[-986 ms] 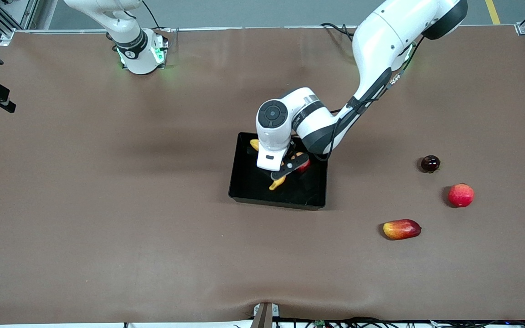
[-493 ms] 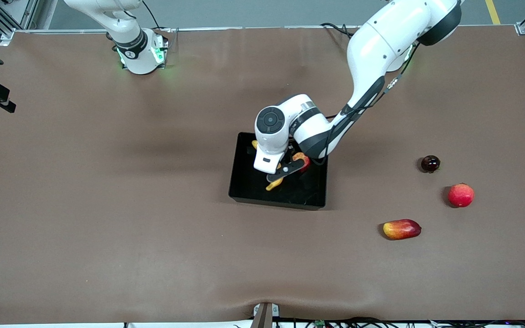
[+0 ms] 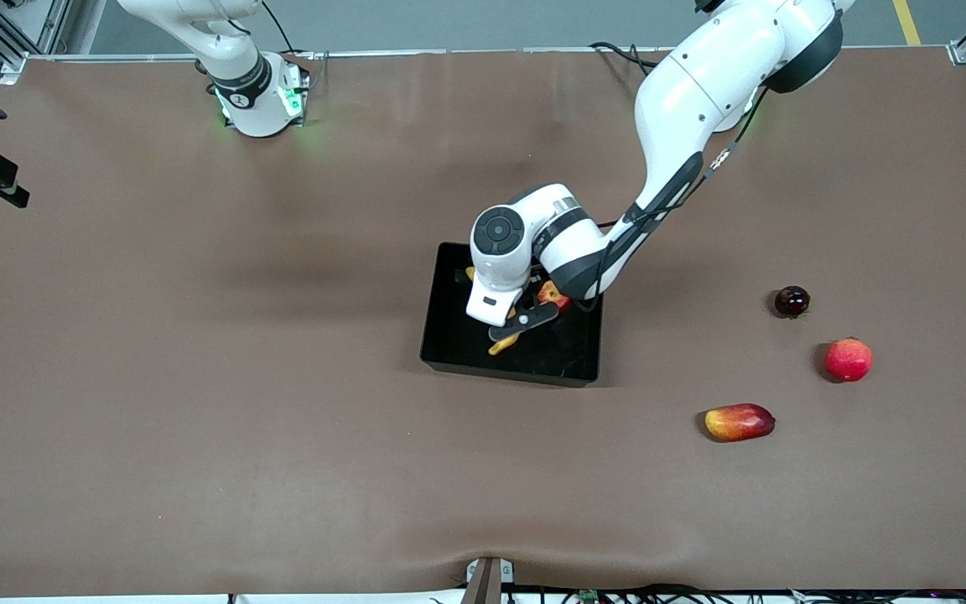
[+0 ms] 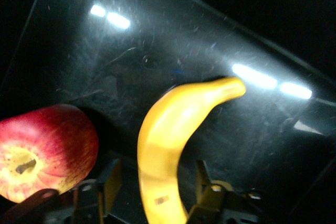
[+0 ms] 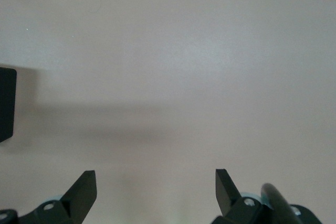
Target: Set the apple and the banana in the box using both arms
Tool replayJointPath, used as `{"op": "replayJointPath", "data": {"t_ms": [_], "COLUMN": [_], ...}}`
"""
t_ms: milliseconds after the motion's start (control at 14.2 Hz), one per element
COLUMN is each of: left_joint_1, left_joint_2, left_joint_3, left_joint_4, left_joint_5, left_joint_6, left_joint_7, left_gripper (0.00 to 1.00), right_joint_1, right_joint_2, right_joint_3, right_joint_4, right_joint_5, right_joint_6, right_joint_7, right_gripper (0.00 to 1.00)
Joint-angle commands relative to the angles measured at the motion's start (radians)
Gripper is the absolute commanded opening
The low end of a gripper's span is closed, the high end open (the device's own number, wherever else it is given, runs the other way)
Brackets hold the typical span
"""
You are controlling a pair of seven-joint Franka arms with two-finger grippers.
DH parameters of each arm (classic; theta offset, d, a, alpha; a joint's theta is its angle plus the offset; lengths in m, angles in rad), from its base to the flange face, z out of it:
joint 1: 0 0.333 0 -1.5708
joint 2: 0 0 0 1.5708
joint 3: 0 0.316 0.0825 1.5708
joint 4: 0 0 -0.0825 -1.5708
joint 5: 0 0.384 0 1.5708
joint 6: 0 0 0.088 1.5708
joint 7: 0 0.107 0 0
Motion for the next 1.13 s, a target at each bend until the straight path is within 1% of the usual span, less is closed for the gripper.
{"op": "replayJointPath", "data": {"t_ms": [0, 141, 211, 352, 493, 845, 1056], "left_joint_1": [0.036, 0.076, 0.117, 0.206, 0.304, 0.488, 0.596], "left_joint_2": [-0.091, -0.178, -0.223, -0.299, -0.355, -0.497, -0.594], "left_joint_3": [-0.004, -0.007, -0.011, -0.018, -0.021, -0.021, -0.019], "left_joint_4": [-0.002, -0.001, 0.002, 0.013, 0.016, 0.016, 0.016], "left_joint_5": [0.022, 0.009, 0.000, -0.105, -0.161, -0.205, -0.212], "left_joint_6": [-0.012, -0.054, -0.093, -0.166, -0.250, -0.451, -0.491], "left_joint_7": [0.014, 0.058, 0.121, 0.277, 0.392, 0.659, 0.831], "left_gripper": [1.00, 1.00, 1.00, 1.00, 1.00, 1.00, 1.00], "right_joint_1": [-0.016, -0.016, -0.016, -0.014, -0.014, -0.017, -0.017], "right_joint_2": [-0.001, -0.001, -0.001, -0.001, -0.001, -0.001, -0.001], "right_joint_3": [0.013, 0.013, 0.013, 0.013, 0.013, 0.013, 0.013], "right_joint_4": [0.003, 0.003, 0.003, 0.003, 0.003, 0.005, 0.005], "right_joint_5": [-0.014, -0.015, -0.015, -0.015, -0.016, -0.016, -0.018], "right_joint_6": [0.001, 0.001, 0.001, 0.001, 0.001, 0.001, 0.001], "right_joint_7": [-0.002, -0.004, -0.002, -0.002, -0.004, -0.004, -0.004], "right_gripper": [1.00, 1.00, 1.00, 1.00, 1.00, 1.00, 1.00]}}
